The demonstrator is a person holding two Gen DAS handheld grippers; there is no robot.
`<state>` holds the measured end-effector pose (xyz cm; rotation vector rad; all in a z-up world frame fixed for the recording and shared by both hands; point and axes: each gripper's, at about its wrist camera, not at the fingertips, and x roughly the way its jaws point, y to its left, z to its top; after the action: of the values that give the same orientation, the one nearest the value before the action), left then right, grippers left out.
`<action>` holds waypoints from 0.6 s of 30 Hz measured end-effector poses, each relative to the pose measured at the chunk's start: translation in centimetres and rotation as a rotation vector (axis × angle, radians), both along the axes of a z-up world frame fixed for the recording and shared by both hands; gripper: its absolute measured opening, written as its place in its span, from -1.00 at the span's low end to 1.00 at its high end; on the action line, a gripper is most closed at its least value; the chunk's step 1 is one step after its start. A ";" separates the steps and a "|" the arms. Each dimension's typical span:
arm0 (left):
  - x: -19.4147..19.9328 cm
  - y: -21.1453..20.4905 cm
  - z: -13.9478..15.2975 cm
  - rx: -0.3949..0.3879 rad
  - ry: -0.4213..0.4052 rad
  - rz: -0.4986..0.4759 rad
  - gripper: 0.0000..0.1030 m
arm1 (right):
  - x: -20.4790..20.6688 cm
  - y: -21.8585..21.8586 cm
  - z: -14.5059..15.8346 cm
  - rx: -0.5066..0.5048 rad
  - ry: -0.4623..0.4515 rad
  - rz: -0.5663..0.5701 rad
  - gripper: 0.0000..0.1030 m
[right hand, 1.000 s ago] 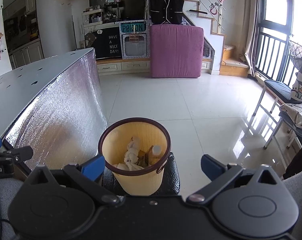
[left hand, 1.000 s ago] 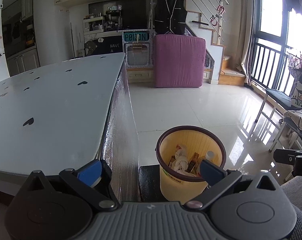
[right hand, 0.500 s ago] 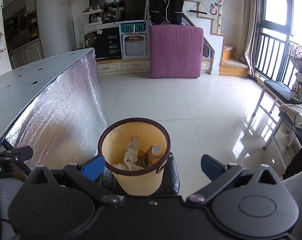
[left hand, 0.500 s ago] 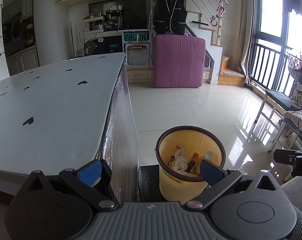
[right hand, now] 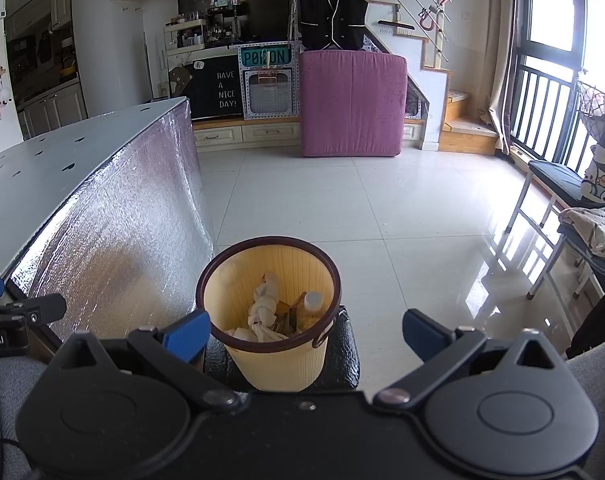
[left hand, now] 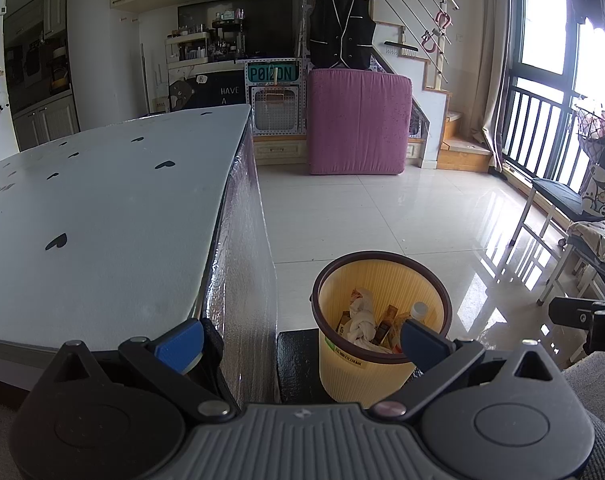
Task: Collect trash
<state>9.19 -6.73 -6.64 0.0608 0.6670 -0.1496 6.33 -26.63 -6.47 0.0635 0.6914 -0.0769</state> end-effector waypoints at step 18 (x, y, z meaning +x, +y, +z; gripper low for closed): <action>0.0 0.0 0.0 -0.001 0.000 0.000 1.00 | -0.1 0.1 0.3 -0.002 0.001 0.000 1.00</action>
<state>9.21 -6.69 -6.63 0.0594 0.6673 -0.1499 6.27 -26.50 -6.18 0.0611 0.6924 -0.0774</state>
